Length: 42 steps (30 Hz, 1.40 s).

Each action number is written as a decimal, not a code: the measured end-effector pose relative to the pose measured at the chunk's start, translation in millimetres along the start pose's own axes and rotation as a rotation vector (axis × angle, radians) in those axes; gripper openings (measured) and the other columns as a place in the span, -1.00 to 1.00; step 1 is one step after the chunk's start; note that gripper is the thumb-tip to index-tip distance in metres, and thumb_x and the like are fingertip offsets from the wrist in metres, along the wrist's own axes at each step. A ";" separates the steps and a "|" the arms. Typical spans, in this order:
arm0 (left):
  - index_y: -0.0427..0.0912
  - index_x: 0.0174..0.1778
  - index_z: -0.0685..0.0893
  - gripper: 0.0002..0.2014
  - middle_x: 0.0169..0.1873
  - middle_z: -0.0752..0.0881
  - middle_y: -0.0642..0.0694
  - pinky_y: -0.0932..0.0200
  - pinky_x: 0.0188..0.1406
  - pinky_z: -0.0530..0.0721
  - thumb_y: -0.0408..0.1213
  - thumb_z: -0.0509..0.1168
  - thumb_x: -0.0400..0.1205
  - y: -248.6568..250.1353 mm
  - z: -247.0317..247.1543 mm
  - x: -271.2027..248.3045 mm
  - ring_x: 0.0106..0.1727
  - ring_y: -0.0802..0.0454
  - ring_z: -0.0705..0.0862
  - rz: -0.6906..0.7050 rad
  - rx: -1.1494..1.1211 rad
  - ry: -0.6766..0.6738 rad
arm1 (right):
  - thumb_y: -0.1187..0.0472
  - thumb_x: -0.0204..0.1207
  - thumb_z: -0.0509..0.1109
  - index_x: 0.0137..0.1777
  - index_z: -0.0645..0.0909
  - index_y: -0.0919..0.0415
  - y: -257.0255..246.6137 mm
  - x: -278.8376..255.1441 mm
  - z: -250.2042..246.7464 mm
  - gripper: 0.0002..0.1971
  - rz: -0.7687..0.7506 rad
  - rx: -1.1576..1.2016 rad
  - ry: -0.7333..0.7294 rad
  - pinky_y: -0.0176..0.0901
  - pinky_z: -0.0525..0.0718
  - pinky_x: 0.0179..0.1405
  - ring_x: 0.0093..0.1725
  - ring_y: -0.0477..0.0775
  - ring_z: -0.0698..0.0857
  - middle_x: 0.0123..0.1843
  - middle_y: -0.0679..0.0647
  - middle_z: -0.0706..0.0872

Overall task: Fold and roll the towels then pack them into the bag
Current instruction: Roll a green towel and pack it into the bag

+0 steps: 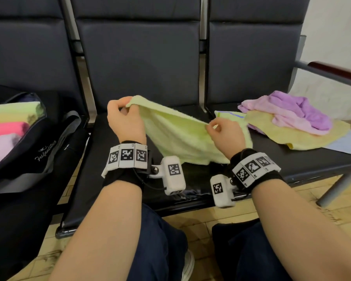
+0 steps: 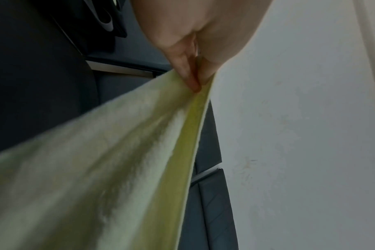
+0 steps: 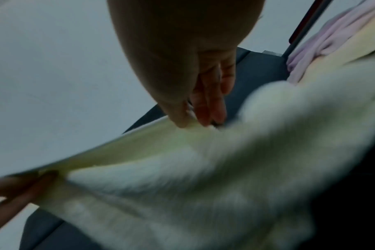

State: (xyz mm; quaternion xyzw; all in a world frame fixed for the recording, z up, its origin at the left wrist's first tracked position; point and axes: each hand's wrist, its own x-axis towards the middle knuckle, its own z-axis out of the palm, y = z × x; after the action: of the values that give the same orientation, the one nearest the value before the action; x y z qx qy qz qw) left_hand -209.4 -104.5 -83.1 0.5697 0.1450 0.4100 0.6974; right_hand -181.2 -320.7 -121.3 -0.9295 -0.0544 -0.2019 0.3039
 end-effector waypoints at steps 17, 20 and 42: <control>-0.15 0.18 0.65 -0.75 -0.38 0.70 -0.12 0.33 -0.30 0.63 -0.32 0.41 0.58 -5.4 17.2 -28.3 -0.44 0.19 0.65 -0.031 0.334 -0.914 | 0.08 0.49 0.48 -0.21 0.67 0.07 -13.7 -6.9 -15.2 -0.89 -0.225 0.227 0.100 0.10 0.58 0.00 -0.20 -0.03 0.62 -0.31 -0.02 0.70; -0.10 0.34 0.58 -0.62 -0.41 0.70 -0.11 0.33 -0.24 0.64 -0.23 0.41 0.60 -2.3 18.8 -38.7 -0.40 0.18 0.65 -0.017 0.425 -1.100 | 0.06 0.46 0.46 -0.28 0.66 0.08 -16.3 -8.2 -16.2 -0.85 -0.270 0.262 0.145 0.13 0.58 -0.01 -0.22 -0.05 0.61 -0.34 -0.05 0.68; -0.13 0.01 0.71 -0.85 -0.21 0.65 0.02 0.46 -0.16 0.54 -0.38 0.24 0.66 -0.9 2.6 -2.8 -0.26 0.21 0.59 0.245 0.253 -0.351 | 0.04 0.59 0.39 -0.07 0.75 0.07 -8.3 9.2 -11.5 -0.84 -0.343 -0.125 0.193 -0.14 0.05 -0.09 -0.10 -0.01 0.41 -0.28 -0.22 0.57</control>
State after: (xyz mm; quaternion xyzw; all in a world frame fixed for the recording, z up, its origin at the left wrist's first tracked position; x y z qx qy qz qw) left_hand -209.0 -108.3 -83.9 0.7282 0.0020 0.3649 0.5802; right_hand -178.6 -320.9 -104.6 -0.9000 -0.1700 -0.3419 0.2104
